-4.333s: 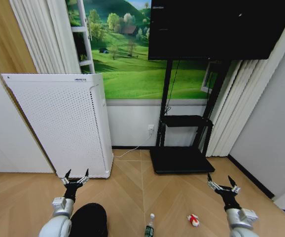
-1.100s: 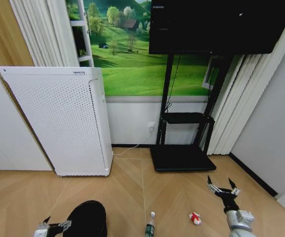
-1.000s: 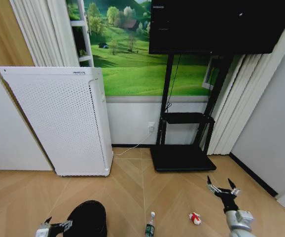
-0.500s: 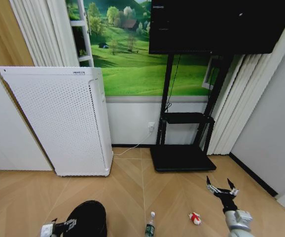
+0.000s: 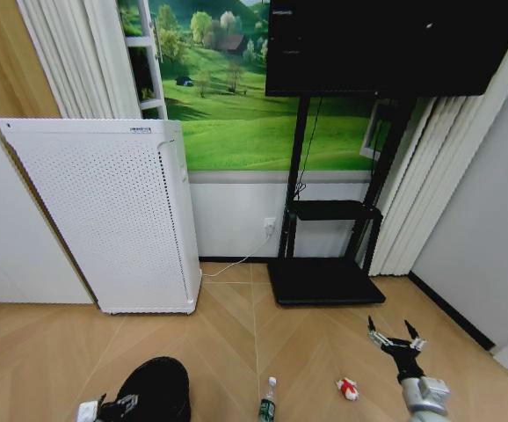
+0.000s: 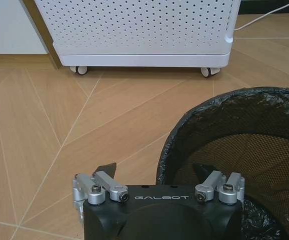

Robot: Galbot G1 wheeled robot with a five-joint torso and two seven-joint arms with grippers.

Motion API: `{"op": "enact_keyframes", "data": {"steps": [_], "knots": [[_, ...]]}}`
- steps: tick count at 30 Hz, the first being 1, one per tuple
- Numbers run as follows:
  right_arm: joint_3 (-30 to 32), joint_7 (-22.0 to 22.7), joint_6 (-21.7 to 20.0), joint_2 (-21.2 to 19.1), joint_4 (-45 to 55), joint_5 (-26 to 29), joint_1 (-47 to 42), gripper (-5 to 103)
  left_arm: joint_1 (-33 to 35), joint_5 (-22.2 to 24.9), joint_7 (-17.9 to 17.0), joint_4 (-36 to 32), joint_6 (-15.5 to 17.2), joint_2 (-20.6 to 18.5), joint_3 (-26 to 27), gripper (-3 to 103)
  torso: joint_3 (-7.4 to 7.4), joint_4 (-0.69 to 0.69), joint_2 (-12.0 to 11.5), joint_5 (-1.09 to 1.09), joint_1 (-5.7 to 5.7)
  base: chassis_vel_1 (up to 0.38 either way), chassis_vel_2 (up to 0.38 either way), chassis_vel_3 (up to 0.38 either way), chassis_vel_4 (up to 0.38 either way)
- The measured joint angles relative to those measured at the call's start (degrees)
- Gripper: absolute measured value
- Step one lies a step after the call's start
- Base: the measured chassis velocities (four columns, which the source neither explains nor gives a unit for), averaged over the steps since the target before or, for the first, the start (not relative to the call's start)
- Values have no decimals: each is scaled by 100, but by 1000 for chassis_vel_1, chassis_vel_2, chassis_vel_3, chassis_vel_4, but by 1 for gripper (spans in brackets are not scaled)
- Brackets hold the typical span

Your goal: Pick up the trash bin and place the garbage on the floor into it.

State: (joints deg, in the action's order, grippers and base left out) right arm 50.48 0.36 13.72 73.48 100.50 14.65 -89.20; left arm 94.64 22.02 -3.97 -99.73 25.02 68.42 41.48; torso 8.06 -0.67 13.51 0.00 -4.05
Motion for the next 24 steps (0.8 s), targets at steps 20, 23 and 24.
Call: {"op": "enact_keyframes", "data": {"steps": [20,23,24], "knots": [[-6,-3,54,-20,-58,-24,19,100,-109,-109,148,134,-147,31,-43,14,0,1,1,2,0,0,0,0,0],[-6,-2,66,-20,-58,-24,19,100,-121,-98,148,133,-176,39,-53,9,0,0,1,0,0,0,0,0,0],[-6,-2,66,-20,-58,-24,19,100,-121,-98,148,133,-176,39,-53,9,0,0,1,0,0,0,0,0,0]]}}
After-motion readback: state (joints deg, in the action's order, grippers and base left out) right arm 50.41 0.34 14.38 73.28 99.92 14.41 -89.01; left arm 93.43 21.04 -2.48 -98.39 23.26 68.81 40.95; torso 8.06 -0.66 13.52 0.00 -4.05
